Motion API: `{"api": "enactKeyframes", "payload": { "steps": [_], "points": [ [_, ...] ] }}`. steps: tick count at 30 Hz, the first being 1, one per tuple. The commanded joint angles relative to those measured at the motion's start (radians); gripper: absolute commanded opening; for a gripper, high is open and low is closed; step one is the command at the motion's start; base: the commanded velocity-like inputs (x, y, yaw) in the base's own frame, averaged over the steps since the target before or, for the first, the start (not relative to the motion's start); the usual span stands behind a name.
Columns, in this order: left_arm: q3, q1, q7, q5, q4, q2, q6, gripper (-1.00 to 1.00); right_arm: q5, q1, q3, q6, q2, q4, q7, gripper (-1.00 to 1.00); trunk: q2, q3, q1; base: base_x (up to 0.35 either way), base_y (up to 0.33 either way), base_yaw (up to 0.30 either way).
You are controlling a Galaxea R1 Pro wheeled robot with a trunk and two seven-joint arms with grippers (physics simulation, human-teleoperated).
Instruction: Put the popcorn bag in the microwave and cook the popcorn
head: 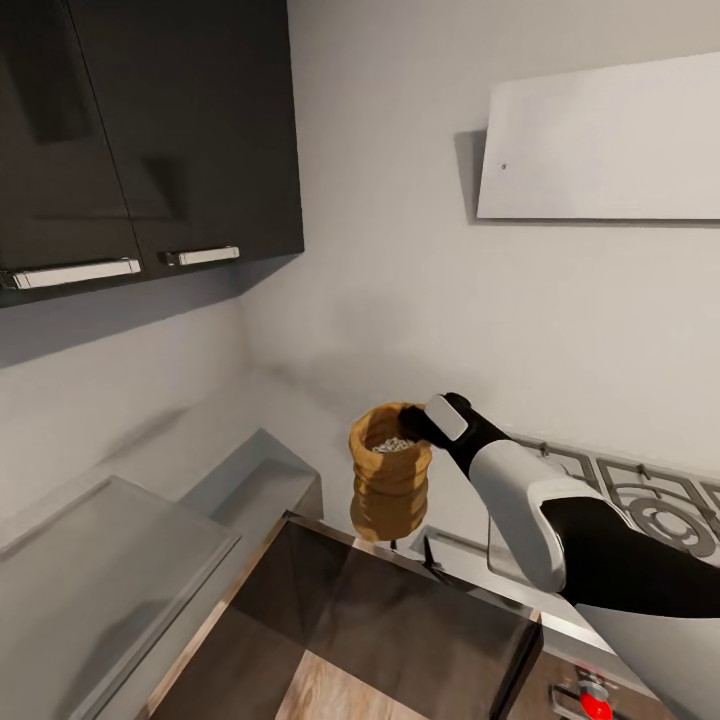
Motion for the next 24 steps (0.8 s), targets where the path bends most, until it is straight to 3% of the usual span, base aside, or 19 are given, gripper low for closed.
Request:
{"api": "enactKeyframes", "payload": {
  "steps": [1, 9, 20, 24],
  "points": [
    [0.006, -0.001, -0.001, 0.003, 0.001, 0.000, -0.003, 1.00, -0.004, -0.001, 0.001, 0.011, 0.000, -0.002, -0.006, 1.00, -0.002, -0.002, 0.001, 0.000, 0.000, -0.009],
    [0.006, -0.001, -0.001, 0.003, 0.001, 0.000, -0.003, 1.00, -0.003, 0.001, 0.002, 0.022, 0.002, -0.002, -0.006, 1.00, -0.002, -0.002, 0.001, 0.000, 0.000, -0.153],
    [0.006, -0.001, -0.002, 0.003, 0.001, 0.001, -0.003, 1.00, -0.003, 0.001, 0.002, 0.022, 0.004, -0.002, -0.006, 1.00, -0.002, -0.002, 0.001, 0.000, 0.000, -0.007],
    [0.005, -0.001, -0.002, -0.001, 0.001, 0.001, -0.003, 1.00, -0.003, 0.002, 0.002, 0.022, 0.004, -0.002, -0.006, 1.00, -0.002, -0.002, 0.001, 0.048, 0.172, 0.000]
  ]
}}
